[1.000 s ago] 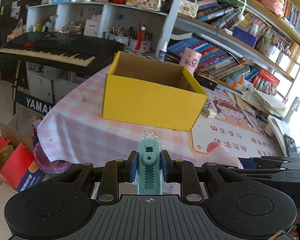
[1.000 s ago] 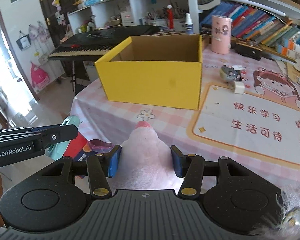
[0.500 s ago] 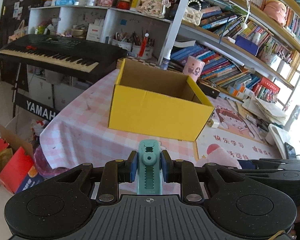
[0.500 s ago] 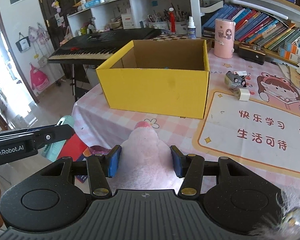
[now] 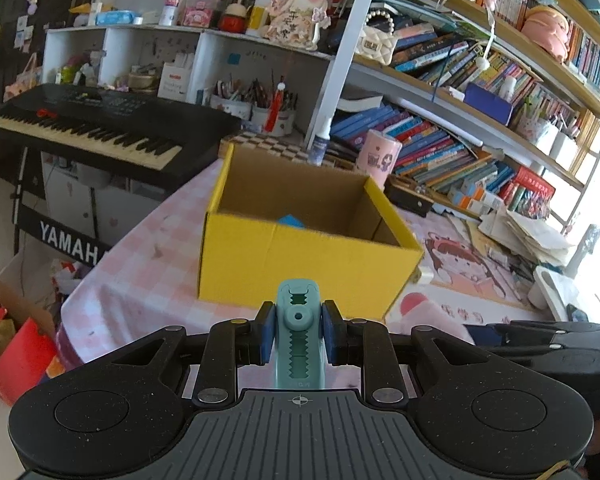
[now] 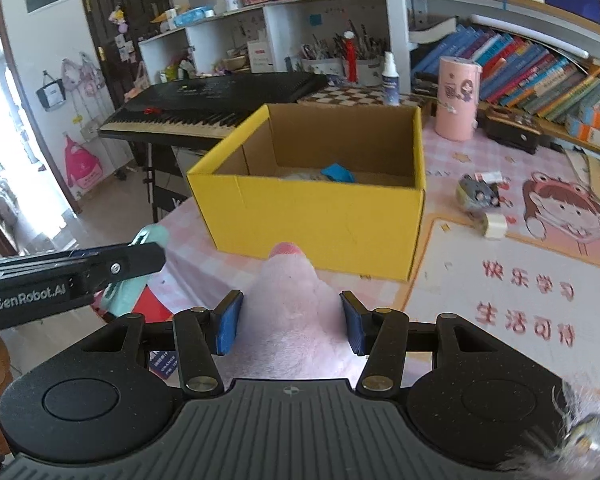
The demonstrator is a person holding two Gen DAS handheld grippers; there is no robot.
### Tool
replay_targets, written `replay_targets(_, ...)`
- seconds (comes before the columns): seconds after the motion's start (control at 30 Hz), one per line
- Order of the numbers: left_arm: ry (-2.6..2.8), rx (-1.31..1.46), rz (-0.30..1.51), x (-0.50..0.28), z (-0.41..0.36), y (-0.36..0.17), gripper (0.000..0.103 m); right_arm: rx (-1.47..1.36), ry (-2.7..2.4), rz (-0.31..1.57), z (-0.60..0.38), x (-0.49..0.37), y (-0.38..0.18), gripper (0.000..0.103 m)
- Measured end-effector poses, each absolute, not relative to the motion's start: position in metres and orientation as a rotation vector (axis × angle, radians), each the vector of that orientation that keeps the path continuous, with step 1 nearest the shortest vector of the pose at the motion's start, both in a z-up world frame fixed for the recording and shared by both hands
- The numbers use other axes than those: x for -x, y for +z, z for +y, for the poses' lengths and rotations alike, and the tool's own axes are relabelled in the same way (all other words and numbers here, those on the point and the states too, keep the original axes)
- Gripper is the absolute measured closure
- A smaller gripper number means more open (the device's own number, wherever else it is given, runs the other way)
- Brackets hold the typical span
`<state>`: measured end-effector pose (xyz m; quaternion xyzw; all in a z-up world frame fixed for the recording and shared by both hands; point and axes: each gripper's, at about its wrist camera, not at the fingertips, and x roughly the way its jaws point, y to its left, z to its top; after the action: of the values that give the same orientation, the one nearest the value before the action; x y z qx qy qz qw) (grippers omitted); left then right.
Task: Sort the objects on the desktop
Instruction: 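Carry the green clip and pink plush pig with both grippers toward the yellow box, then lower both grippers into the box and open them to release the items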
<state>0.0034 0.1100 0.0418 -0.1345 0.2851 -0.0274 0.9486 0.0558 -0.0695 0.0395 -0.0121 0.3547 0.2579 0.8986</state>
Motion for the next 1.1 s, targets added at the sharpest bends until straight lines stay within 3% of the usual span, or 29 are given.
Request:
replay_targets(0.6, 0.062, 0.258, 0.441, -0.114, 0.106, 0.077, 0.08, 0.014, 0.599, 0.46, -0.084, -0.172, 0.107, 0.054)
replay_targets(0.8, 0.084, 0.268, 0.504, -0.149, 0.095, 0.058, 0.08, 0.197, 0.652, 0.468, -0.073, -0.226, 0.092, 0.054)
replay_targets(1.1, 0.113, 0.252, 0.64, -0.196, 0.087, 0.027, 0.08, 0.403, 0.832, 0.624, -0.058, -0.277, 0.044, 0.054)
